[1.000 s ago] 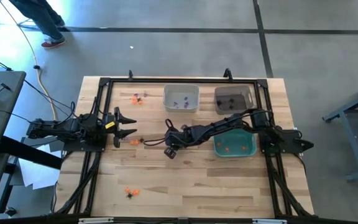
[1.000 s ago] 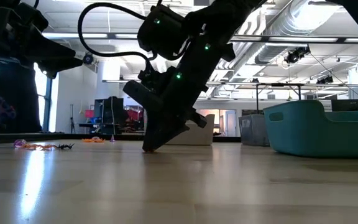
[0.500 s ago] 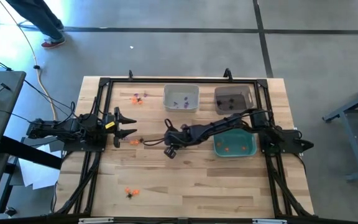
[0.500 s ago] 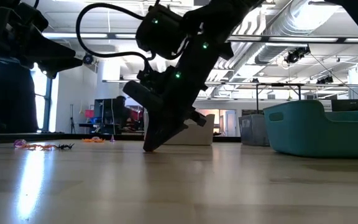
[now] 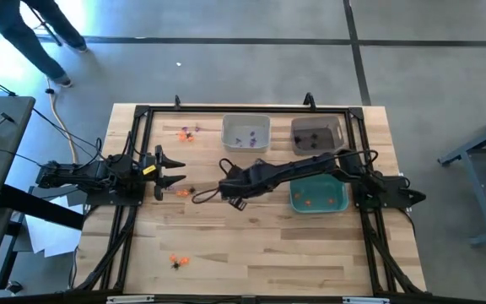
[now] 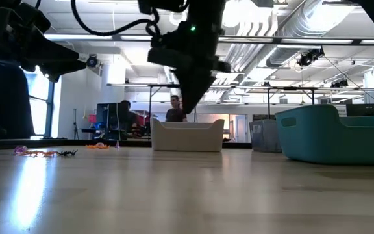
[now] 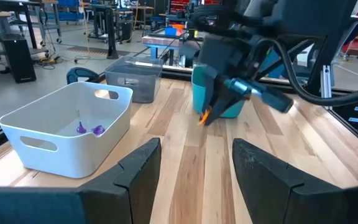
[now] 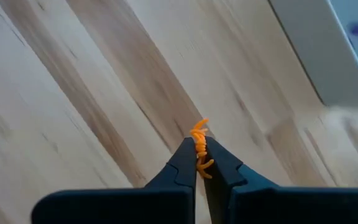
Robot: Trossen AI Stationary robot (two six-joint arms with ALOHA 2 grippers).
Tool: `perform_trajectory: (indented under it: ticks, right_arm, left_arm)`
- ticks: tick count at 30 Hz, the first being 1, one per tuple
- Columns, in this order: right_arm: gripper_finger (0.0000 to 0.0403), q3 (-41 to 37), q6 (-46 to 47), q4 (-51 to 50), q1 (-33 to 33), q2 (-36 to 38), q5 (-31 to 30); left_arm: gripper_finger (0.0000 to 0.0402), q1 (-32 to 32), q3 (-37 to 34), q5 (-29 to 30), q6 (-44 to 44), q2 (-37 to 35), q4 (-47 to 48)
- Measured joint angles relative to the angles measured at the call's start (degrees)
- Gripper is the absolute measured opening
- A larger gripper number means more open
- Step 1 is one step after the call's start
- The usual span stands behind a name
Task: Sort Halloween decoration
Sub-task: Put the orange spider toy into the green bin
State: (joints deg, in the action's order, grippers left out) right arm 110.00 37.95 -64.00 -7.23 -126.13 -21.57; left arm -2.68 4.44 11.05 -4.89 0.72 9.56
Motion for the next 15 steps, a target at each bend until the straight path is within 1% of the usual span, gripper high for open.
perform_trajectory:
  ticks: [2, 5, 9, 15]
  right_arm:
    - [0.0003, 1.1, 2.4, -4.0, -0.8, 0.0, -0.3]
    - [0.0004, 1.7, 6.5, -9.1, -2.4, 0.9, -2.7]
    - [0.0004, 1.3, 13.5, -12.8, -5.1, 3.4, -5.1]
    - [0.0004, 1.3, 24.1, -18.5, -8.0, 4.0, -8.2]
  left_arm:
    - [0.0186, 0.0, 0.0, 0.0, 0.0, 0.0, 0.0]
    - [0.0186, 0.0, 0.0, 0.0, 0.0, 0.0, 0.0]
    - [0.0186, 0.0, 0.0, 0.0, 0.0, 0.0, 0.0]
    - [0.0186, 0.0, 0.0, 0.0, 0.0, 0.0, 0.0]
